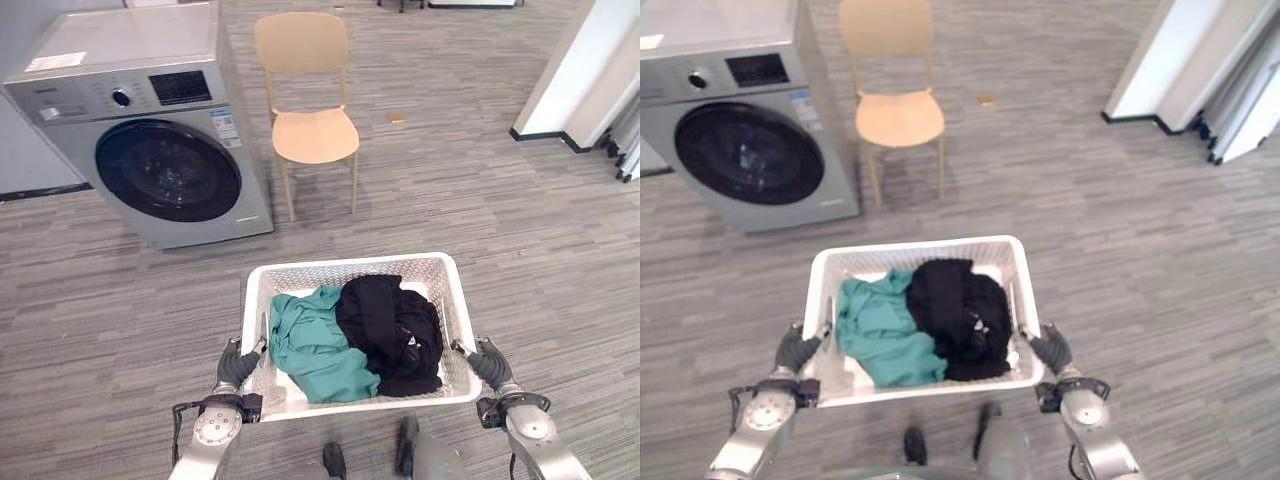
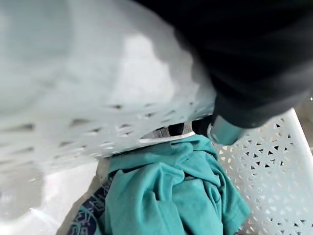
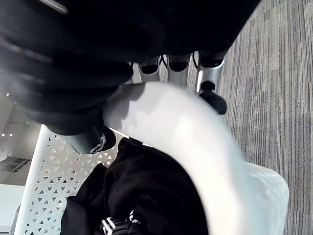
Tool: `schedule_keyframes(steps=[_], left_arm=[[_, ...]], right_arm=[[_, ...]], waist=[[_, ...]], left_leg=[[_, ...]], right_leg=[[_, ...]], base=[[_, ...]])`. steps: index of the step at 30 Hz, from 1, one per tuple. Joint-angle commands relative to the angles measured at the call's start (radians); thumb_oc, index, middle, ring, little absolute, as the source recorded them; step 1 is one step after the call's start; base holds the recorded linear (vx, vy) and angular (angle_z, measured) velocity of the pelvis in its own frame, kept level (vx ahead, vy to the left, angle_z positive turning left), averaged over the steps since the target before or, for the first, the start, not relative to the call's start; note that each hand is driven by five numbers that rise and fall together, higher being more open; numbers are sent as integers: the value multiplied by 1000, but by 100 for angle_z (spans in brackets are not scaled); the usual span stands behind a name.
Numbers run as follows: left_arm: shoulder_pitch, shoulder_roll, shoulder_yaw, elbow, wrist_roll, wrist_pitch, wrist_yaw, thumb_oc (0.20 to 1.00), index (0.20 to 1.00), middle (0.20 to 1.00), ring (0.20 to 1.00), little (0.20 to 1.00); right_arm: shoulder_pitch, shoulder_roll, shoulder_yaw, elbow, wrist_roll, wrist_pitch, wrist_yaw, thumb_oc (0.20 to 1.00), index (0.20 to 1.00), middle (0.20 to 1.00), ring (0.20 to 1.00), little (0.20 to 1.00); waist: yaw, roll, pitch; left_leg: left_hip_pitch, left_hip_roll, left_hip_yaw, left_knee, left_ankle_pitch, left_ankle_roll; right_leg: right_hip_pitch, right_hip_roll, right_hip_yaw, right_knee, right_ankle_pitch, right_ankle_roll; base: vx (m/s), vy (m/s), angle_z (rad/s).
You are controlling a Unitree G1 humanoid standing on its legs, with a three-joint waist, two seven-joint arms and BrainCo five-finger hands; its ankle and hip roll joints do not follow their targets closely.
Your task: Grab the laundry basket,head to the washer,open it,put in the laundry and shut it.
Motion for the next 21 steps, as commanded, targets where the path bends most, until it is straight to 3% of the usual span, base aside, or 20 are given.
schedule_keyframes(steps=[1,2,5,7,8,11,12,13,16,18,19,20,21], left_arm=[[0,-9,-17,-110,-40,-103,-50,200,200,200,200,200],[-5,-14,-6,-103,-32,-110,-45,200,200,200,200,200],[-4,-21,-15,-104,-30,-115,-51,200,200,200,200,200],[-7,-30,-20,-100,-33,-118,-48,200,200,200,200,200],[-17,-39,-33,-97,-49,-117,-44,200,200,200,200,200],[-25,-44,-48,-96,-65,-111,-46,200,200,200,200,200],[-26,-43,-51,-94,-64,-110,-45,200,200,200,200,200],[-30,-42,-53,-92,-70,-108,-47,200,200,200,200,200],[-31,-45,-57,-85,-64,-101,-55,200,200,200,200,200],[-27,-45,-58,-84,-59,-100,-60,200,200,200,200,200],[-26,-44,-57,-83,-56,-99,-60,200,200,200,200,200],[-20,-44,-57,-79,-51,-96,-57,200,200,200,200,200],[-19,-45,-56,-79,-50,-95,-55,200,200,200,200,200]], right_arm=[[-77,44,-25,-105,105,-126,59,200,200,200,200,200],[-71,45,-29,-100,96,-127,61,200,200,200,200,200],[-53,45,-37,-109,103,-127,69,200,200,200,200,200],[-48,46,-40,-105,107,-131,70,200,200,200,200,200],[-41,36,-47,-99,114,-133,60,200,200,200,200,200],[-35,10,-65,-97,118,-143,43,200,200,200,200,200],[-32,5,-68,-99,118,-142,39,200,200,200,200,200],[-29,-5,-75,-100,115,-136,37,200,200,200,200,200],[-25,-21,-82,-98,106,-131,34,200,200,200,200,200],[-18,-24,-94,-98,107,-128,31,200,200,200,200,200],[-18,-23,-96,-95,109,-130,29,200,200,200,200,200],[-17,-21,-95,-90,106,-131,24,200,200,200,200,200],[-16,-18,-94,-88,104,-132,22,200,200,200,200,200]], waist=[[1,15,-17],[-11,18,-16],[-23,6,-32],[-29,11,-42],[-37,27,-47],[-41,27,-48],[-40,22,-46],[-32,15,-38],[-13,1,-24],[-4,-3,-18],[3,-1,-14],[17,12,-7],[22,18,-5]], left_leg=[[44,55,-101,84,-127,-4],[89,63,-121,84,-155,-15],[104,63,-150,110,-177,-26],[108,79,-165,132,-158,-40],[82,124,-185,215,-100,-68],[-14,178,-204,425,43,-97],[-38,187,-201,472,80,-97],[-71,192,-188,503,77,-84],[-157,199,-122,445,15,-65],[-210,203,-76,355,13,-70],[-235,198,-65,302,33,-79],[-262,189,-72,183,112,-100],[-271,189,-71,143,144,-109]], right_leg=[[37,16,-47,-132,107,36],[18,6,-36,-151,132,50],[50,3,-3,-150,162,45],[58,5,0,-132,172,37],[75,24,2,-103,157,14],[141,52,-20,-109,115,-41],[162,58,-27,-113,99,-55],[194,60,-35,-120,79,-67],[262,55,-60,-145,38,-65],[297,49,-80,-158,19,-59],[311,53,-85,-160,10,-57],[345,72,-87,-162,-14,-56],[363,78,-89,-162,-23,-54]], base=[[484,-221,6],[383,-176,11],[361,-203,29],[325,-240,60],[308,-304,111],[317,-325,48],[297,-264,-3],[283,-208,12],[273,-119,14],[247,-45,19],[362,-3,34],[401,21,30],[477,39,11]])
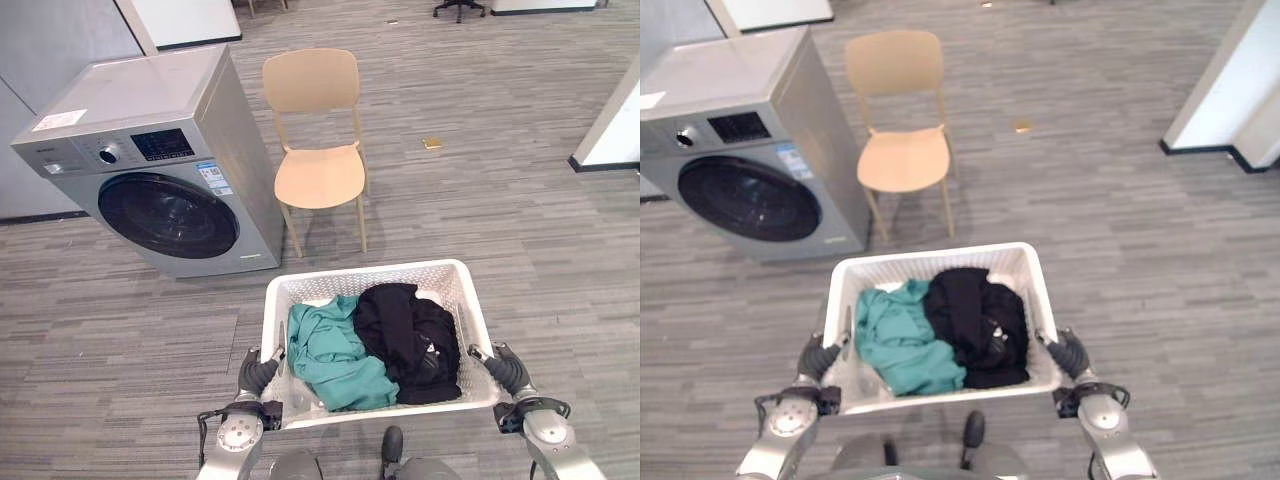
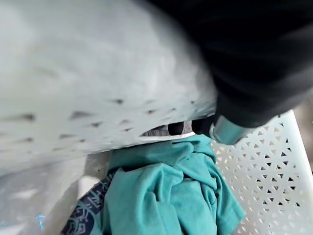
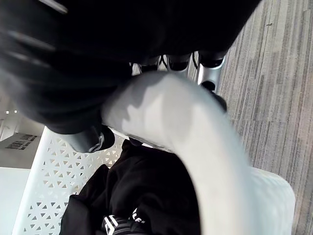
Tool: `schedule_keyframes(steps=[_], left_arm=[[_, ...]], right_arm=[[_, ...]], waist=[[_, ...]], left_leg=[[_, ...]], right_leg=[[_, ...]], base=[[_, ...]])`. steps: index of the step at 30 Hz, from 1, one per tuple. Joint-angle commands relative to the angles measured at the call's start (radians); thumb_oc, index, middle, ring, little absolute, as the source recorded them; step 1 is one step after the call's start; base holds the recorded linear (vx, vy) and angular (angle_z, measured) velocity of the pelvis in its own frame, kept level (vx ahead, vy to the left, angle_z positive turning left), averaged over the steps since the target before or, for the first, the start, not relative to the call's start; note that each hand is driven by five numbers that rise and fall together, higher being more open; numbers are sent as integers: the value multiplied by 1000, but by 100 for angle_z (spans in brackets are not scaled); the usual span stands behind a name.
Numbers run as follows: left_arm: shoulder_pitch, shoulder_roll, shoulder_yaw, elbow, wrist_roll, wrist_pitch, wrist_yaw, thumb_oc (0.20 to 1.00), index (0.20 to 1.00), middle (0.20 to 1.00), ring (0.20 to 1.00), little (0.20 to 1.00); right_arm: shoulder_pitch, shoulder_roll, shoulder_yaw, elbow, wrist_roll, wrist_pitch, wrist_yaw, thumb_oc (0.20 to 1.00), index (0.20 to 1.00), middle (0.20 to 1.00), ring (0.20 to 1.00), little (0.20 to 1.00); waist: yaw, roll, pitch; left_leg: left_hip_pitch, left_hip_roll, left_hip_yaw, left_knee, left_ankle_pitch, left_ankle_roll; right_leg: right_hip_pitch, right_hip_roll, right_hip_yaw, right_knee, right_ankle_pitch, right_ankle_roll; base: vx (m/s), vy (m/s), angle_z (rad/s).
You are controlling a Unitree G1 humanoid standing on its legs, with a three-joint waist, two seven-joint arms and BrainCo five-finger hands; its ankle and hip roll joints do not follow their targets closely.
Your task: Grab the laundry basket,head to the washer,open it,put in the laundry and shut it.
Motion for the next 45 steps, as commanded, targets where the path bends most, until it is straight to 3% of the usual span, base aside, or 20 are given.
schedule_keyframes(steps=[1,4,6,8,11,14,18,20,22,23,25,26,31,35,36,38,40,41,43,45], left_arm=[[-12,38,-14,-114,-47,-88,-72,200,200,200,200,200],[-7,32,-10,-114,-42,-87,-73,200,200,200,200,200],[0,30,-6,-116,-39,-86,-73,200,200,200,200,200],[2,35,-3,-117,-36,-83,-74,200,200,200,200,200],[8,37,6,-118,-37,-83,-82,200,200,200,200,200],[4,67,1,-119,-40,-82,-92,200,200,200,200,200],[-14,104,13,-125,-42,-80,-85,200,200,200,200,200],[-22,110,14,-130,-47,-83,-79,200,200,200,200,200],[-30,114,15,-131,-51,-86,-73,200,200,200,200,200],[-32,116,14,-133,-51,-86,-75,200,200,200,200,200],[-33,113,8,-133,-50,-85,-76,200,200,200,200,200],[-33,103,4,-124,-45,-87,-79,200,200,200,200,200],[-30,93,8,-114,-31,-92,-87,200,200,200,200,200],[-31,88,11,-104,-23,-94,-86,200,200,200,200,200],[-29,84,10,-100,-18,-96,-92,200,200,200,200,200],[-24,70,4,-98,-22,-95,-93,200,200,200,200,200],[-25,55,0,-102,-38,-93,-90,200,200,200,200,200],[-25,55,0,-103,-38,-93,-90,200,200,200,200,200],[-31,49,-2,-99,-50,-95,-87,200,200,200,200,200],[-42,44,-6,-94,-55,-94,-77,200,200,200,200,200]], right_arm=[[-37,18,-37,-114,99,-124,4,200,200,200,200,200],[-39,23,-36,-112,95,-125,1,200,200,200,200,200],[-37,27,-37,-110,89,-126,2,200,200,200,200,200],[-37,31,-41,-108,87,-123,1,200,200,200,200,200],[-38,46,-37,-98,81,-119,13,200,200,200,200,200],[-46,72,-22,-95,79,-110,33,200,200,200,200,200],[-59,92,-3,-92,73,-116,38,200,200,200,200,200],[-65,86,4,-95,75,-115,44,200,200,200,200,200],[-82,80,11,-91,80,-113,40,200,200,200,200,200],[-87,79,13,-91,83,-113,40,200,200,200,200,200],[-88,77,9,-92,89,-113,33,200,200,200,200,200],[-87,77,7,-92,100,-115,29,200,200,200,200,200],[-74,75,1,-96,99,-118,31,200,200,200,200,200],[-66,77,1,-95,99,-123,37,200,200,200,200,200],[-48,74,-5,-98,103,-124,41,200,200,200,200,200],[-41,67,-8,-89,101,-125,37,200,200,200,200,200],[-41,47,-23,-92,109,-132,21,200,200,200,200,200],[-41,47,-23,-92,109,-132,21,200,200,200,200,200],[-43,32,-25,-91,107,-126,17,200,200,200,200,200],[-49,22,-21,-88,101,-122,12,200,200,200,200,200]], waist=[[29,27,2],[37,29,3],[43,32,0],[49,24,-11],[54,25,-33],[64,-14,-52],[79,-44,-49],[68,-36,-30],[54,-27,-9],[46,-20,6],[27,-17,32],[9,-20,50],[-12,-19,59],[-23,-13,54],[-32,-16,39],[-43,-4,23],[-48,14,13],[-49,15,13],[-44,18,14],[-33,12,16]], left_leg=[[27,-7,-27,-62,118,-5],[-1,1,-6,-125,145,-12],[-6,17,52,-164,175,-5],[-11,28,65,-141,180,-20],[-4,31,67,-110,171,-11],[-32,5,59,28,85,25],[-20,-42,55,68,-12,82],[8,-67,51,44,-18,110],[66,-91,33,19,-64,111],[86,-90,42,3,-48,120],[137,-109,25,-17,-69,126],[185,-131,9,-30,-96,126],[246,-154,-19,-34,-135,120],[283,-161,-47,-38,-161,113],[309,-164,-64,-13,-206,107],[316,-137,-57,39,-223,83],[264,-71,-39,226,-149,36],[261,-68,-41,231,-151,35],[223,-38,-35,302,-92,22],[176,-36,-38,288,-101,37]], right_leg=[[69,-87,14,61,-143,116],[112,-84,9,62,-172,123],[140,-87,4,69,-184,131],[182,-101,16,77,-214,140],[204,-120,18,89,-230,159],[190,-203,47,168,-190,192],[99,-246,85,315,-107,212],[-4,-206,127,363,-82,187],[-65,-191,100,351,-119,181],[-108,-170,79,340,-113,166],[-178,-139,71,313,-105,161],[-219,-120,55,236,-73,162],[-263,-112,19,139,-20,178],[-293,-121,14,136,10,188],[-271,-128,33,133,22,180],[-247,-132,27,133,25,162],[-181,-113,5,110,3,126],[-181,-112,3,109,3,125],[-137,-95,-5,95,-33,101],[-109,-94,-4,87,-57,92]], base=[[276,21,-10],[289,85,-12],[369,173,-6],[463,192,-8],[369,227,-18],[373,300,-20],[212,223,4],[161,196,17],[182,141,15],[126,82,29],[263,65,43],[293,29,49],[266,-21,47],[284,-108,32],[380,-183,63],[415,-227,56],[309,-234,80],[225,-194,63],[133,-101,6],[207,-72,-11]])
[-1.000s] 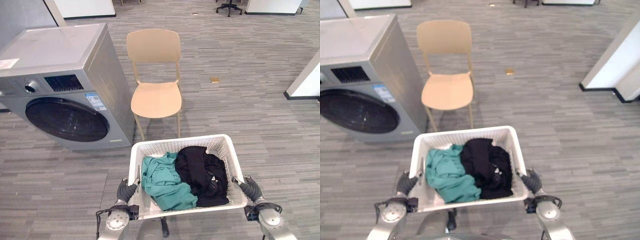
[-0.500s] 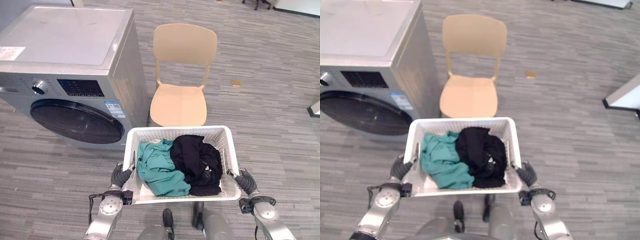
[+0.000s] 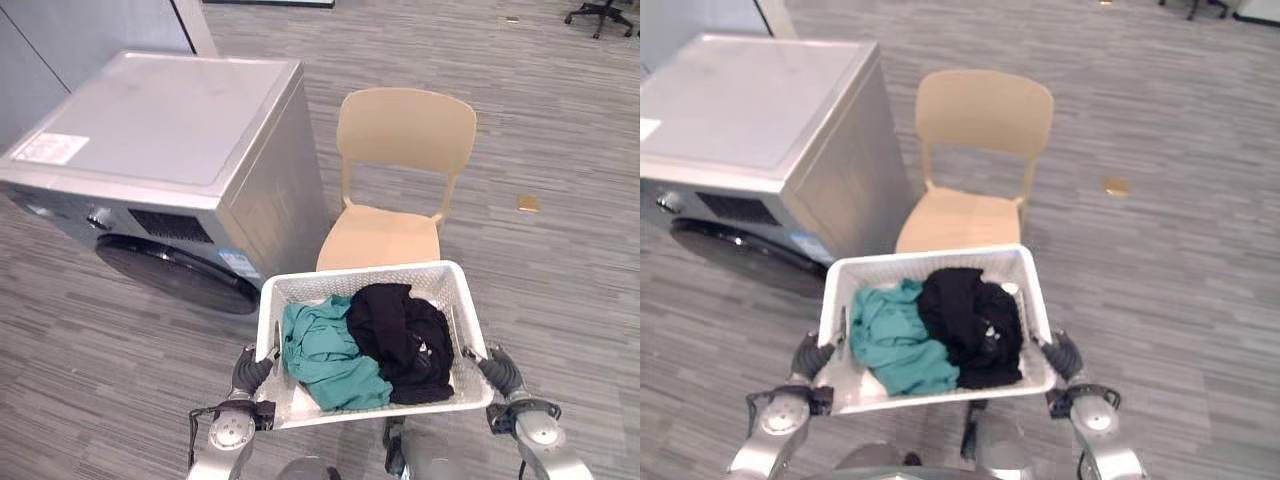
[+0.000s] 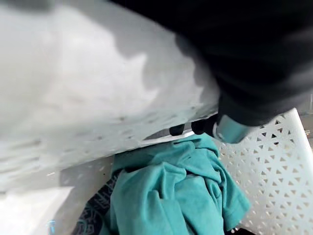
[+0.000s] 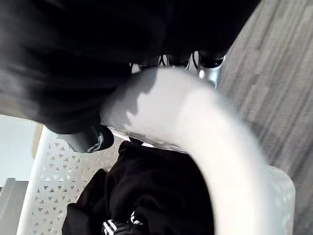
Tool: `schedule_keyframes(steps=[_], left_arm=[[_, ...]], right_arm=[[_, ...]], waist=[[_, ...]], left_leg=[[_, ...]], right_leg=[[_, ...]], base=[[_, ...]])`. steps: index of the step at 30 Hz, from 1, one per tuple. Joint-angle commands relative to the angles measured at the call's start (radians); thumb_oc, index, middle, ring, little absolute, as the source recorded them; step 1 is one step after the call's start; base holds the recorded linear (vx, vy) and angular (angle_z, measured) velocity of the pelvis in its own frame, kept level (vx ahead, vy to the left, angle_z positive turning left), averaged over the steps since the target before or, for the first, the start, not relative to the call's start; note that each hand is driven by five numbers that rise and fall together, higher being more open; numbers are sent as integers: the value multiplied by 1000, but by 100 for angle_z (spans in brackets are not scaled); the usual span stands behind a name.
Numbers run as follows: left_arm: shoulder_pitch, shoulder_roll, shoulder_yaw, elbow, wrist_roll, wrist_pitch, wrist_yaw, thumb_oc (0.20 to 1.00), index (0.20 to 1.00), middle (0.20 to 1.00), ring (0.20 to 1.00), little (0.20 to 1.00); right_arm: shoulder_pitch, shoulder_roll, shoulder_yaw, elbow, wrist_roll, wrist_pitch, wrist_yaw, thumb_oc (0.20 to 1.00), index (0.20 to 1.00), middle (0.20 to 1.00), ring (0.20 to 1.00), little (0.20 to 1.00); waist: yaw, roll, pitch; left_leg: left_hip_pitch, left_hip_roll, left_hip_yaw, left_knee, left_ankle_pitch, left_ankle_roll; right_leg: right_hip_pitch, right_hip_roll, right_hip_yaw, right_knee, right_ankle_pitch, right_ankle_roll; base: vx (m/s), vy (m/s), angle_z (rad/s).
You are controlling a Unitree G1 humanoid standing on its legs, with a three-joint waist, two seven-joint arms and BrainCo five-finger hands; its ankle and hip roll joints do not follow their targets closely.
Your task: Grab the laundry basket,head to the washer,open it,put in the laundry and shut it.
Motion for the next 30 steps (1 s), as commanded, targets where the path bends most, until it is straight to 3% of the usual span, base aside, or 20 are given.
schedule_keyframes(steps=[1,3,7,10,14,16,19,20,23,30], left_arm=[[-33,12,-22,-92,-66,-104,-45,200,200,200,200,200],[-30,11,-23,-90,-67,-104,-44,200,200,200,200,200],[-31,8,-28,-75,-62,-101,-39,200,200,200,200,200],[-35,8,-28,-71,-55,-103,-32,200,200,200,200,200],[-39,21,-43,-62,-30,-105,-37,200,200,200,200,200],[-40,21,-43,-61,-30,-106,-37,200,200,200,200,200],[-108,54,-60,-21,4,-104,-11,200,200,200,200,200],[-109,54,-59,-20,4,-104,-11,200,200,200,200,200],[-208,65,-85,52,18,-107,38,200,200,200,200,200],[-404,28,-135,192,-33,-127,137,200,200,200,200,200]], right_arm=[[-29,0,-24,-113,105,-105,8,200,200,200,200,200],[-28,-2,-24,-113,106,-105,9,200,200,200,200,200],[-38,-3,-20,-98,98,-109,-3,200,200,200,200,200],[-40,3,-12,-91,92,-110,-10,200,200,200,200,200],[-55,16,1,-56,70,-103,-8,200,200,200,200,200],[-56,16,1,-55,69,-103,-8,200,200,200,200,200],[-108,42,33,25,48,-95,-23,200,200,200,200,200],[-109,42,32,25,48,-95,-23,200,200,200,200,200],[-201,59,74,91,41,-95,-62,200,200,200,200,200],[-389,86,158,194,23,-96,-151,200,200,200,200,200]], waist=[[3,-38,-37],[8,-41,-36],[36,-21,-20],[44,-15,-15],[43,-10,-37],[44,-10,-40],[44,-30,-35],[44,-30,-37],[41,-45,-7],[33,-53,59]], left_leg=[[-84,43,9,-116,17,0],[-98,41,5,-149,20,0],[-167,66,-22,-342,180,-41],[-187,78,-32,-380,228,-54],[-140,54,-34,-378,180,-38],[-144,54,-33,-379,183,-38],[-147,32,-3,-322,117,-3],[-150,33,-3,-323,120,-3],[-209,26,25,-288,89,20],[-328,18,44,-260,85,37]], right_leg=[[63,-43,14,-13,-124,148],[75,-46,17,-18,-129,151],[138,-31,34,-27,-163,152],[169,-28,50,-19,-186,151],[219,-52,93,-12,-208,172],[215,-51,94,-13,-205,171],[187,-92,151,10,-200,190],[183,-91,152,10,-197,190],[91,-109,198,32,-174,203],[-91,-111,236,83,-131,206]], base=[[305,-61,-18],[189,3,-19],[196,76,-21],[203,112,-21],[273,197,-34],[134,126,-37],[125,199,-16],[12,141,-56],[-66,98,-51],[-130,47,-24]])
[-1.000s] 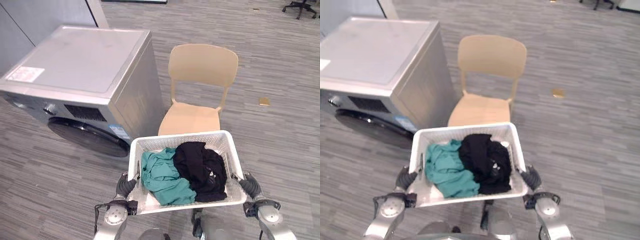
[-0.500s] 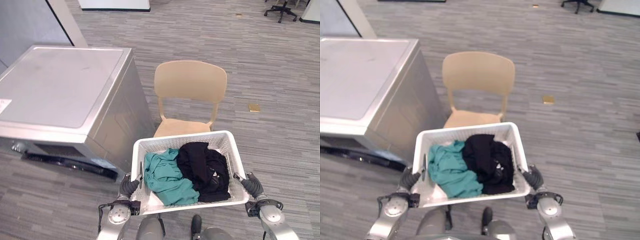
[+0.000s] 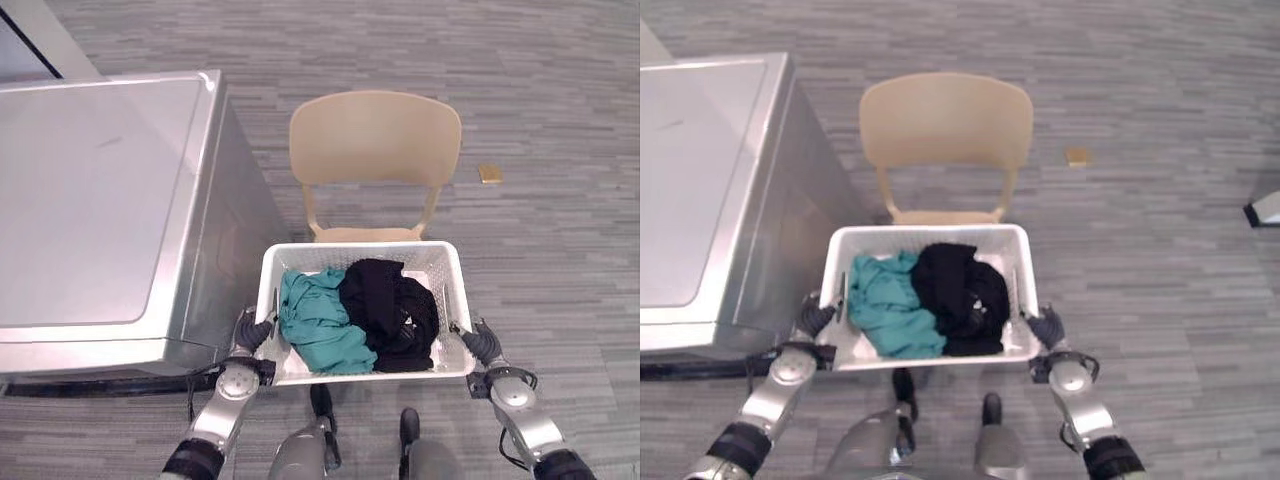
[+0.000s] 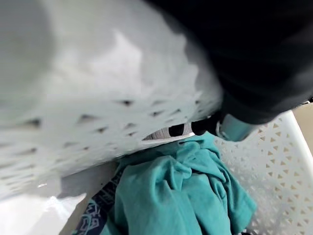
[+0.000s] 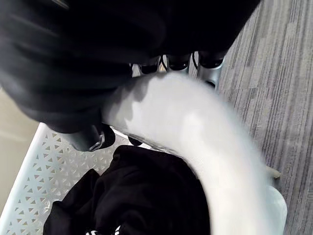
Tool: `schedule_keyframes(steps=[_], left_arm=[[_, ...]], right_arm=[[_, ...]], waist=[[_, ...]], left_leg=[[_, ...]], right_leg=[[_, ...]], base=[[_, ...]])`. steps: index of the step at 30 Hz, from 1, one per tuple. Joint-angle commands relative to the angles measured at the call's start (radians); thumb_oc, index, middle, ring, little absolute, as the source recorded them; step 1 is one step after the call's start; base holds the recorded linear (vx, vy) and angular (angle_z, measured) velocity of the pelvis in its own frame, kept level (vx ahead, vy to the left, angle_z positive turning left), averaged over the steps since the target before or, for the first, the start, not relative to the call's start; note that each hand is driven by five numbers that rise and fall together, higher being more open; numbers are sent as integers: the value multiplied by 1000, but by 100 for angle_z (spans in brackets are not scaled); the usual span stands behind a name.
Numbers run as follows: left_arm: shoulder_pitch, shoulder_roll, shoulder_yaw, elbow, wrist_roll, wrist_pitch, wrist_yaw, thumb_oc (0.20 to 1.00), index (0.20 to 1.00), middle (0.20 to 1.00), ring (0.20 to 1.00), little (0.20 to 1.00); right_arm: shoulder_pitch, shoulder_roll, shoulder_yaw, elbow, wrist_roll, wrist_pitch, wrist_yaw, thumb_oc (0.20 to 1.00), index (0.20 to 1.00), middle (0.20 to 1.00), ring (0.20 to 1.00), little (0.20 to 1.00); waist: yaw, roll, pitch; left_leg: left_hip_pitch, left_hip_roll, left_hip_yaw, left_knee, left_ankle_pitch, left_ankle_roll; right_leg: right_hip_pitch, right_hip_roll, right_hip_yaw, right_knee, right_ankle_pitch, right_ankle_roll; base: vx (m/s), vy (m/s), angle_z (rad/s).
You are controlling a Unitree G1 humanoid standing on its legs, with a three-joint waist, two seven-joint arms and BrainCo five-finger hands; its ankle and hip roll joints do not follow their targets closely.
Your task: Grab the laundry basket,head to the washer,open it,put in the laundry and shut it.
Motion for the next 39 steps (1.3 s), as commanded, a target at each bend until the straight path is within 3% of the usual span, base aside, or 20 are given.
schedule_keyframes(steps=[1,3,8,9,10,11,12,13,14,23,29,31,35,39], left_arm=[[-103,-57,-60,-22,-36,-122,35,200,200,200,200,200],[-181,-63,-79,37,-40,-126,72,200,200,200,200,200],[-409,-57,-131,199,-65,-139,138,200,200,200,200,200],[-429,-54,-135,210,-69,-141,142,235,235,235,235,235],[-445,-53,-137,221,-72,-141,146,504,504,504,504,504],[-453,-53,-139,227,-76,-142,148,671,671,671,671,671],[-459,-55,-141,225,-89,-147,150,922,922,922,922,922],[-460,-55,-141,225,-89,-147,150,1000,1000,1000,1000,1000],[-459,-55,-140,219,-95,-149,150,1000,1000,1000,1000,1000],[-434,-62,-116,154,-149,-169,140,1000,1000,1000,1000,1000],[-278,-26,-39,16,-96,-171,106,1000,1000,1000,1000,1000],[-207,-6,5,-27,-84,-172,78,1000,1000,1000,1000,1000],[-152,7,38,-46,-85,-170,51,1000,1000,1000,1000,1000],[28,40,104,-106,-59,-157,-28,1000,1000,1000,1000,1000]], right_arm=[[-116,34,57,-58,22,-89,-33,200,200,200,200,200],[-188,37,83,-18,20,-89,-63,200,200,200,200,200],[-394,56,150,132,42,-93,-128,200,200,200,200,200],[-414,60,156,152,47,-93,-131,200,200,200,200,200],[-430,66,162,169,48,-92,-136,231,231,231,231,231],[-439,69,165,183,50,-91,-138,354,354,354,354,354],[-444,72,169,195,51,-90,-143,555,555,555,555,555],[-444,72,169,195,51,-90,-143,878,878,878,878,878],[-444,71,170,198,48,-87,-143,1000,1000,1000,1000,1000],[-396,47,129,163,35,-86,-165,1000,1000,1000,1000,1000],[-237,-17,30,41,-1,-96,-140,1000,1000,1000,1000,1000],[-182,-48,-14,-11,-11,-104,-111,1000,1000,1000,1000,1000],[-138,-73,-38,-49,-15,-106,-78,1000,1000,1000,1000,1000],[-7,-125,-96,-128,-34,-103,20,1000,1000,1000,1000,1000]], waist=[[17,1,32],[16,2,55],[14,-3,116],[14,-4,120],[12,-5,122],[13,-6,124],[11,-8,123],[11,-8,124],[11,-8,124],[3,-5,121],[1,1,98],[5,3,90],[8,4,81],[17,1,44]], left_leg=[[-66,37,-44,181,-186,-34],[-94,33,-57,190,-205,-41],[-173,43,-62,194,-169,-53],[-177,45,-63,190,-164,-55],[-181,46,-64,186,-159,-57],[-183,45,-65,180,-154,-60],[-182,44,-68,166,-148,-63],[-182,44,-68,165,-147,-63],[-182,43,-69,162,-144,-64],[-159,35,-73,123,-125,-72],[-104,29,-74,86,-117,-72],[-94,31,-63,75,-89,-65],[-77,34,-64,71,-89,-67],[-12,49,-75,62,-92,-73]], right_leg=[[-95,-20,-7,48,-4,4],[-130,-18,-1,62,-11,10],[-221,-15,-5,78,13,11],[-229,-15,-7,77,15,11],[-235,-14,-7,75,19,12],[-238,-14,-8,72,22,12],[-242,-14,-9,68,26,13],[-242,-14,-9,68,26,13],[-243,-16,-11,67,27,13],[-233,-19,-22,55,40,13],[-188,-17,-31,48,34,11],[-183,-14,-38,44,52,4],[-168,-10,-42,45,46,3],[-97,1,-52,29,26,1]], base=[[-82,15,-20],[-42,12,-14],[-109,-27,0],[-37,-25,3],[0,0,0],[0,0,0],[0,0,0],[0,0,0],[0,0,0],[0,-2,3],[39,-13,7],[-56,-25,-2],[2,-36,4],[73,-86,-1]])
